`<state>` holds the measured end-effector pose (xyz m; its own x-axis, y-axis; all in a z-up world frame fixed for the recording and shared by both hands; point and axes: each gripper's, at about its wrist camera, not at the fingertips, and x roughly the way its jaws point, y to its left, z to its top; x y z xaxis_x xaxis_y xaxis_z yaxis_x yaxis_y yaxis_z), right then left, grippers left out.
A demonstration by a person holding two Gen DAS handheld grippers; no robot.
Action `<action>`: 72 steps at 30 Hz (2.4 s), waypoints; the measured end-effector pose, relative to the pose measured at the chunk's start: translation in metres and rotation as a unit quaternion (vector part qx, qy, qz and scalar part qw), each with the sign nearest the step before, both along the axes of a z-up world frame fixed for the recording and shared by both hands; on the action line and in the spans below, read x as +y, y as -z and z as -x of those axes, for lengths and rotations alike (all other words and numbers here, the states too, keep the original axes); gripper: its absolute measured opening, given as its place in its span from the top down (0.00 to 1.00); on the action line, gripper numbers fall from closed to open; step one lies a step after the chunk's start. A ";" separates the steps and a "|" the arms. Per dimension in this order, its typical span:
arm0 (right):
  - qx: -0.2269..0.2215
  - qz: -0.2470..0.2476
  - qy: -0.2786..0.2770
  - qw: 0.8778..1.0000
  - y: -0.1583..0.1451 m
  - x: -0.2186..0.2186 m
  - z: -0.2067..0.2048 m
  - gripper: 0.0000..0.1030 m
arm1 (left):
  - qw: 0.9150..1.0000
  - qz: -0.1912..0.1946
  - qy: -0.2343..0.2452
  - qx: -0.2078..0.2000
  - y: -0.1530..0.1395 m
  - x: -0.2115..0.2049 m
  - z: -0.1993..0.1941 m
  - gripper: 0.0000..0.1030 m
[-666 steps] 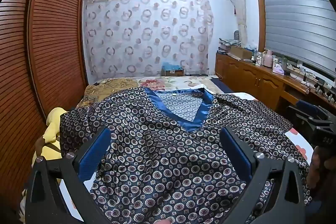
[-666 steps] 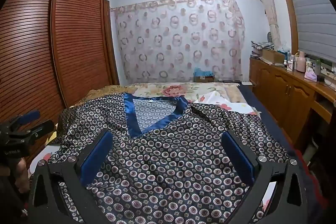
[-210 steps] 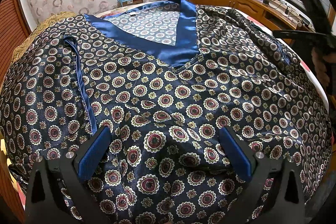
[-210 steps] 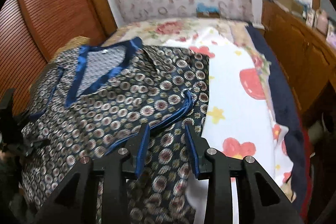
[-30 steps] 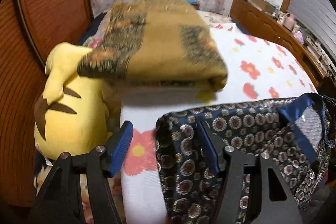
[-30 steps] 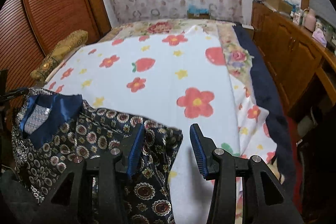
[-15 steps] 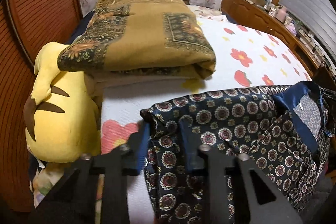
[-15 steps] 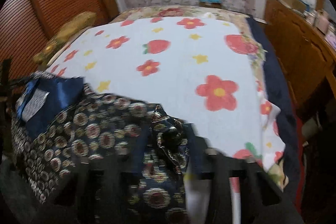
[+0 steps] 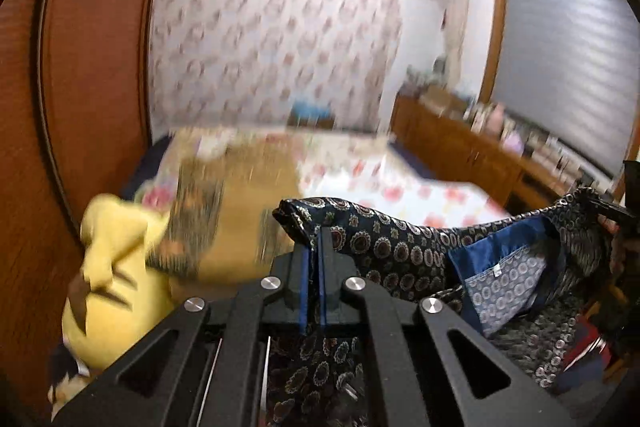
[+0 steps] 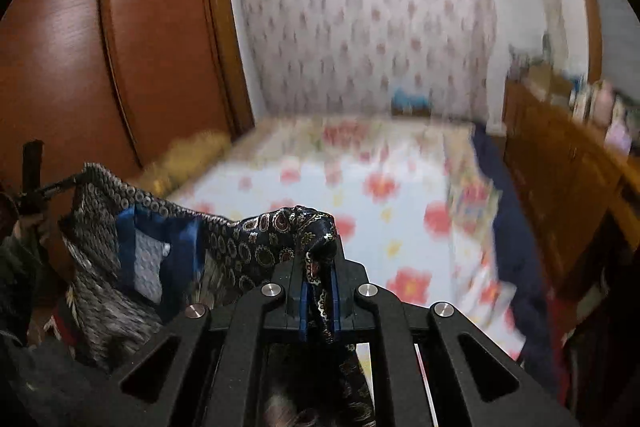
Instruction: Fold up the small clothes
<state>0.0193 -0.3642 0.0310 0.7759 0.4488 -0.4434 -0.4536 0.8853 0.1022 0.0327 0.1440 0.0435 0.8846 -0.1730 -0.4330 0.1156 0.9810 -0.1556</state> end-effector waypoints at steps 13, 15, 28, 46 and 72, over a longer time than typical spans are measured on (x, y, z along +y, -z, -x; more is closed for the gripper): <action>-0.113 0.029 0.032 0.993 -0.142 -0.004 -0.039 0.93 | 0.997 -0.009 -0.031 -0.074 -0.101 0.016 -0.074 0.96; -0.094 0.052 0.048 0.993 -0.128 0.010 -0.067 0.93 | 0.998 -0.020 -0.038 -0.049 -0.086 0.015 -0.101 0.96; 0.101 0.096 0.115 0.984 0.022 0.057 -0.219 0.53 | 0.993 -0.054 -0.041 0.099 0.029 0.010 -0.183 0.48; 0.165 0.063 0.082 0.981 0.073 -0.012 -0.145 0.52 | 0.988 -0.044 -0.019 0.147 0.099 -0.005 -0.091 0.45; 0.161 0.119 0.139 0.970 0.094 -0.007 -0.221 0.70 | 0.988 -0.026 -0.057 0.139 0.103 0.019 -0.093 0.45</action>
<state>0.2406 -0.3716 -0.0626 0.6564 0.0977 -0.7480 -0.1732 0.9846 -0.0234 0.1260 0.1631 -0.0596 0.7428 -0.0502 -0.6677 -0.0359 0.9928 -0.1146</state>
